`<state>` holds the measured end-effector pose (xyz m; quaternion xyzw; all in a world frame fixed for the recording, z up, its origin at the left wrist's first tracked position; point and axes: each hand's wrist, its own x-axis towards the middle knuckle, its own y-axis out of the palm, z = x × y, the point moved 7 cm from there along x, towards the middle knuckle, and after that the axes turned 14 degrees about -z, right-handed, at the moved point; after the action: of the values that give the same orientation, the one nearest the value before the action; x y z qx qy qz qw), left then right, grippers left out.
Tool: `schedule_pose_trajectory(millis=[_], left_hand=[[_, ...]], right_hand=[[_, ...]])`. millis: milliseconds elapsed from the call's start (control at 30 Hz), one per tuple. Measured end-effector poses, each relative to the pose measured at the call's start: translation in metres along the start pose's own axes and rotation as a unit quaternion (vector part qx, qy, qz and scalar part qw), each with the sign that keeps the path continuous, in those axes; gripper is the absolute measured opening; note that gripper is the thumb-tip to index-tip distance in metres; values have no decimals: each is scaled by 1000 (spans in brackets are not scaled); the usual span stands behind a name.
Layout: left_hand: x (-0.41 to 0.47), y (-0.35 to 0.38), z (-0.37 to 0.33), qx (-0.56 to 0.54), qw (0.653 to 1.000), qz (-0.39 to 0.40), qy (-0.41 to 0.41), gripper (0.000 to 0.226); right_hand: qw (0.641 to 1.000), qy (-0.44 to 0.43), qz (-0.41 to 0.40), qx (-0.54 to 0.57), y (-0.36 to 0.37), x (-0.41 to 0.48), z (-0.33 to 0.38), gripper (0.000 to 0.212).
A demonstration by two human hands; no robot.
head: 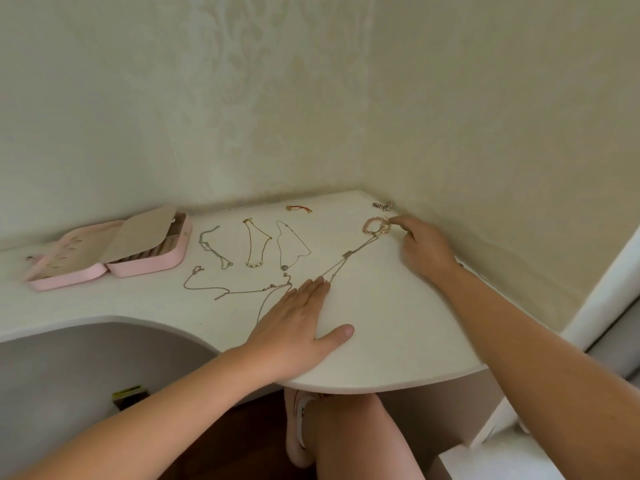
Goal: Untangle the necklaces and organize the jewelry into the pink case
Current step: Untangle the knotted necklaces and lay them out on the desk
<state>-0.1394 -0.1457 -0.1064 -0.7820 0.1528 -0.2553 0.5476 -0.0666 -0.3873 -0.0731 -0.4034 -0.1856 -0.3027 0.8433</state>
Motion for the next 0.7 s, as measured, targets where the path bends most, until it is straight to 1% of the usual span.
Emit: schedule_pose_trajectory(millis=[67,100,200,300,367,400,467,600,700], left_hand=[[-3,-3,2,-18,1000,-4,1,80],[-5,-6,3,-30,1000,-6,2,77],[-8,-12,2,-65,998,3,21,55],[-9,-15,1,-82,996,7,27,39],[-8,-14,3,-85,996,9,24,35],[-8,-12,4,-88,996,10,21,34],[-7,-12,7,-102,995,8,14,39],[-6,-13,8,-130,992,-9,1,48],[-5,-13,9,-135,991,-6,-1,51]], right_hand=[[998,-31,44,21,6,-5,14,51],[996,-41,72,33,10,-7,20,48],[989,-38,133,53,28,-4,21,39],[987,-7,157,18,40,7,11,40],[989,10,147,-18,41,14,5,42],[990,14,140,-23,42,18,3,42],[991,14,133,-29,43,22,2,41],[990,-4,136,-39,47,25,5,37],[990,-23,127,-59,52,29,6,34]])
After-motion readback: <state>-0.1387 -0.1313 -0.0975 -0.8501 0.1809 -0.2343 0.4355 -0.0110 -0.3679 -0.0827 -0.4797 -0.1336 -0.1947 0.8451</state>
